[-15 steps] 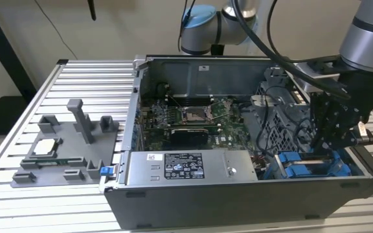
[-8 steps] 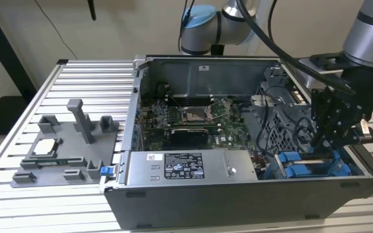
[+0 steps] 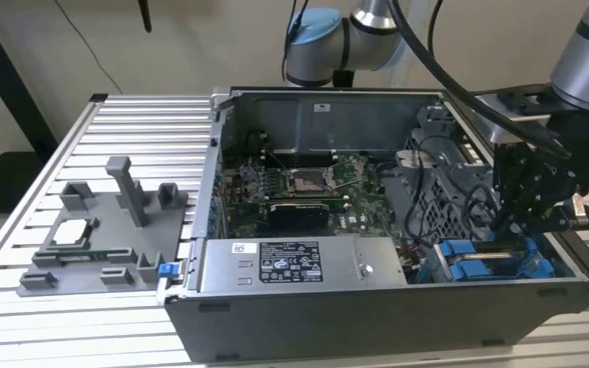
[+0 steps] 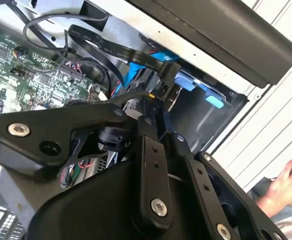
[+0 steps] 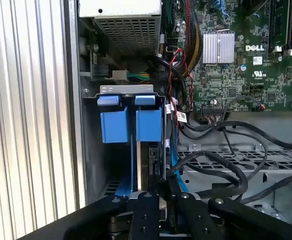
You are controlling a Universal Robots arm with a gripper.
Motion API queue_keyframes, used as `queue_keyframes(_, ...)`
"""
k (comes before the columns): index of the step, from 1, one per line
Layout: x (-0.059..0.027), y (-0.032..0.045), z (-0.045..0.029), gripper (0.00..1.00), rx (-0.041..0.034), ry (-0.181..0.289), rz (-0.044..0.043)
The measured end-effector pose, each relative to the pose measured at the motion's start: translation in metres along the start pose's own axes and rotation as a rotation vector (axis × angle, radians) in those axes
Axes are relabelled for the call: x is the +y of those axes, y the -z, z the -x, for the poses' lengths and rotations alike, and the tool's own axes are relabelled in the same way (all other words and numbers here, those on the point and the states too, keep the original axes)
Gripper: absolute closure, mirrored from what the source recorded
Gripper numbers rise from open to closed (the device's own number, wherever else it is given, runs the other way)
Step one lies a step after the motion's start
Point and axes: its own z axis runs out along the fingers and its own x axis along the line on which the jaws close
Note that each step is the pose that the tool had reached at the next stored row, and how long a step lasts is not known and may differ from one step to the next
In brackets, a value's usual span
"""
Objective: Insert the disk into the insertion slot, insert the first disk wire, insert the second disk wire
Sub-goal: 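Insert the first disk wire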
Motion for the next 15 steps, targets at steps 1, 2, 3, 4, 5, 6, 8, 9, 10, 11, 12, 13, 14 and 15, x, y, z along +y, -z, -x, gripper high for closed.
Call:
queue_keyframes(1, -0.0004, -0.0003, -0.0009, 1.0, -0.0032, 0.0, 0.0019)
queue_keyframes(2, -0.0007, -0.0005, -0.0013, 1.0, -0.004, 0.0, 0.0037)
queue_keyframes(3, -0.0007, -0.0006, -0.0015, 1.0, -0.004, 0.0, 0.0043)
queue_keyframes(4, -0.0007, -0.0007, -0.0015, 1.0, -0.0041, 0.0, 0.0044)
queue_keyframes(5, -0.0012, -0.001, -0.0014, 1.0, -0.0046, 0.0, 0.0046)
queue_keyframes(6, -0.0021, -0.0012, -0.0014, 1.0, -0.005, 0.0, 0.0049)
queue_keyframes(8, -0.005, -0.0017, -0.0013, 1.0, -0.0065, 0.0, 0.0073)
queue_keyframes(9, -0.0062, -0.0019, -0.0013, 1.0, -0.0066, 0.0, 0.0091)
queue_keyframes(10, -0.0069, -0.0021, -0.0011, 1.0, -0.0064, 0.0, 0.0099)
queue_keyframes(11, -0.0071, -0.0024, -0.0011, 1.0, -0.0063, 0.0, 0.011)
queue_keyframes(12, -0.007, -0.0025, -0.0012, 1.0, -0.0061, 0.0, 0.0125)
queue_keyframes(13, -0.0071, -0.0026, -0.0012, 1.0, -0.0062, 0.0, 0.015)
queue_keyframes(14, -0.0071, -0.0027, -0.0012, 1.0, -0.0062, 0.0, 0.017)
queue_keyframes(15, -0.0071, -0.0027, -0.0011, 1.0, -0.0062, 0.0, 0.0187)
